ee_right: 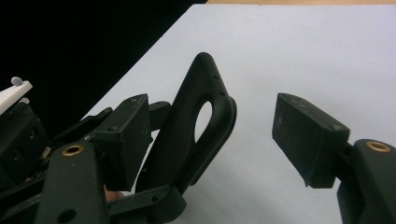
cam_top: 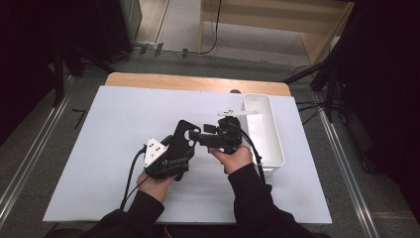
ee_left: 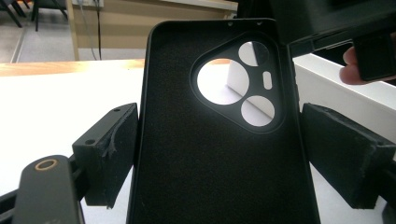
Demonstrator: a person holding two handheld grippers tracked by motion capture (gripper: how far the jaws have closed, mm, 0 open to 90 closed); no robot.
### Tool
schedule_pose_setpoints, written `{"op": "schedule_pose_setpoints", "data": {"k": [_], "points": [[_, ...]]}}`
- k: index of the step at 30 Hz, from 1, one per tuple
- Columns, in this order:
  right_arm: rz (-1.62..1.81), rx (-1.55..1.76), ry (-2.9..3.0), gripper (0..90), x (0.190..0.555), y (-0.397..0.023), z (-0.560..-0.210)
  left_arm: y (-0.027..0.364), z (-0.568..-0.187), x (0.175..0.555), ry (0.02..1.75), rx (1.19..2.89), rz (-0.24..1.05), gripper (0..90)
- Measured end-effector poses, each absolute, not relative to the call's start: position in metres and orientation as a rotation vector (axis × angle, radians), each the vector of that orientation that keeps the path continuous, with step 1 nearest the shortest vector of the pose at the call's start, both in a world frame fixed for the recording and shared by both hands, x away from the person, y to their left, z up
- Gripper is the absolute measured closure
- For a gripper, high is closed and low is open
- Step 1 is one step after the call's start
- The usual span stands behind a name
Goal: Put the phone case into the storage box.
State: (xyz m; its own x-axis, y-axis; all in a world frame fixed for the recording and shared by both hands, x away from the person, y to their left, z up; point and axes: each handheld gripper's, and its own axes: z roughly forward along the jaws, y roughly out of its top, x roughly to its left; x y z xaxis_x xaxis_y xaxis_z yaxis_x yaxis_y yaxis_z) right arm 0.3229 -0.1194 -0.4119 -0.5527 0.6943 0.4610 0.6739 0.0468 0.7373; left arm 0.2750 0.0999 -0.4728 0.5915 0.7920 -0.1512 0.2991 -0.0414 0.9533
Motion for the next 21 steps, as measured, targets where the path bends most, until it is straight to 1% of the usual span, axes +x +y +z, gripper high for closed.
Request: {"op": "schedule_pose_setpoints", "data": {"k": [12, 14, 16, 17, 19, 20, 21], "points": [[1.565, 1.552, 2.291, 33.6, 0.3285, -0.1122, -0.4171, 0.0988, -0.4729, 0.2742, 0.927, 1.627, 0.503, 13.8], [1.564, 1.571, 2.289, 37.6, 0.3285, -0.1108, -0.4175, 0.0981, -0.473, 0.2739, 0.926, 1.625, 0.504, 13.7], [1.566, 1.575, 2.289, 38.7, 0.3288, -0.1106, -0.4177, 0.0977, -0.4732, 0.2737, 0.925, 1.625, 0.503, 13.7], [1.572, 1.588, 2.289, 42.4, 0.3293, -0.1104, -0.4181, 0.0971, -0.4733, 0.2733, 0.928, 1.624, 0.498, 13.7], [1.569, 1.615, 2.29, 46.4, 0.3302, -0.1105, -0.4184, 0.0971, -0.4734, 0.2732, 0.928, 1.623, 0.497, 13.7], [1.569, 1.615, 2.29, 46.4, 0.3302, -0.1105, -0.4184, 0.0971, -0.4734, 0.2732, 0.928, 1.623, 0.497, 13.7], [1.57, 1.624, 2.294, 48.3, 0.3307, -0.1106, -0.4187, 0.0971, -0.4734, 0.2731, 0.927, 1.622, 0.498, 13.7]]}}
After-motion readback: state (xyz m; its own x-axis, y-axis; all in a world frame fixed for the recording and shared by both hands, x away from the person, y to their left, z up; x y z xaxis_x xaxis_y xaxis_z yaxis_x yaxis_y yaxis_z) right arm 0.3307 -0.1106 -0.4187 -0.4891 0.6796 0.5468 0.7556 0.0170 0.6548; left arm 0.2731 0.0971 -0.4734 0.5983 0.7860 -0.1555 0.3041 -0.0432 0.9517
